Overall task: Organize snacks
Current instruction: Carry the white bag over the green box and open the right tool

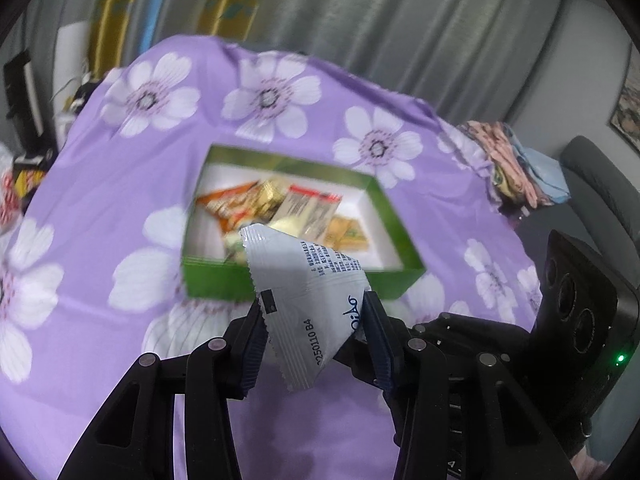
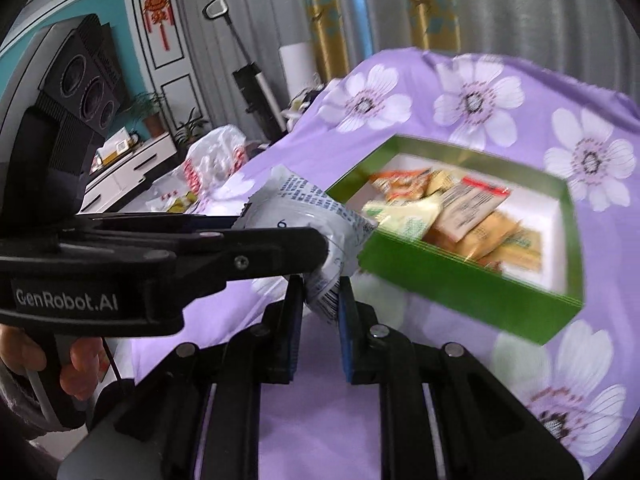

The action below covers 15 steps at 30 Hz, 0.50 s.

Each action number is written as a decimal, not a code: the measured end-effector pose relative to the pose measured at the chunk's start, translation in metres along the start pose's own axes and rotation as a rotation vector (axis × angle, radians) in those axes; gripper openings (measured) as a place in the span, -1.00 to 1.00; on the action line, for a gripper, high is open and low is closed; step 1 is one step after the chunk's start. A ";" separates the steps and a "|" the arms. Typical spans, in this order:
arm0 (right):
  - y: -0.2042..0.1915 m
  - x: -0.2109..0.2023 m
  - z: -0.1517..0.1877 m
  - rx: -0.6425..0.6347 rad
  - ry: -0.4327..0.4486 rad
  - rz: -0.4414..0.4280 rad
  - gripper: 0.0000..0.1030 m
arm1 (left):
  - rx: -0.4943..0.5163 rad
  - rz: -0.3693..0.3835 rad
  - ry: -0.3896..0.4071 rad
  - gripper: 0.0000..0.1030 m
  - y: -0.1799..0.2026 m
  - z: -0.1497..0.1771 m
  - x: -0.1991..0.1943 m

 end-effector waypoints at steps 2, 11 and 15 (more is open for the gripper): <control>0.012 -0.002 -0.010 0.010 0.020 0.022 -0.67 | 0.017 0.010 0.013 -0.10 0.007 -0.017 0.008; 0.068 0.014 -0.041 0.065 0.029 0.081 -0.66 | 0.049 0.023 0.004 -0.10 0.016 -0.065 0.058; 0.087 0.032 -0.044 0.086 -0.010 0.098 -0.65 | 0.046 0.010 -0.036 -0.10 0.015 -0.074 0.083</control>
Point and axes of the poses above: each gripper's, at about its wrist camera, not at the fingertips, and x roughly the way its jaws point, y to its right, z to its underside, the point moved 1 cm from there along x, roughly the way its jaws point, and after that the axes turned 6 degrees about -y, right-handed, at the moved point
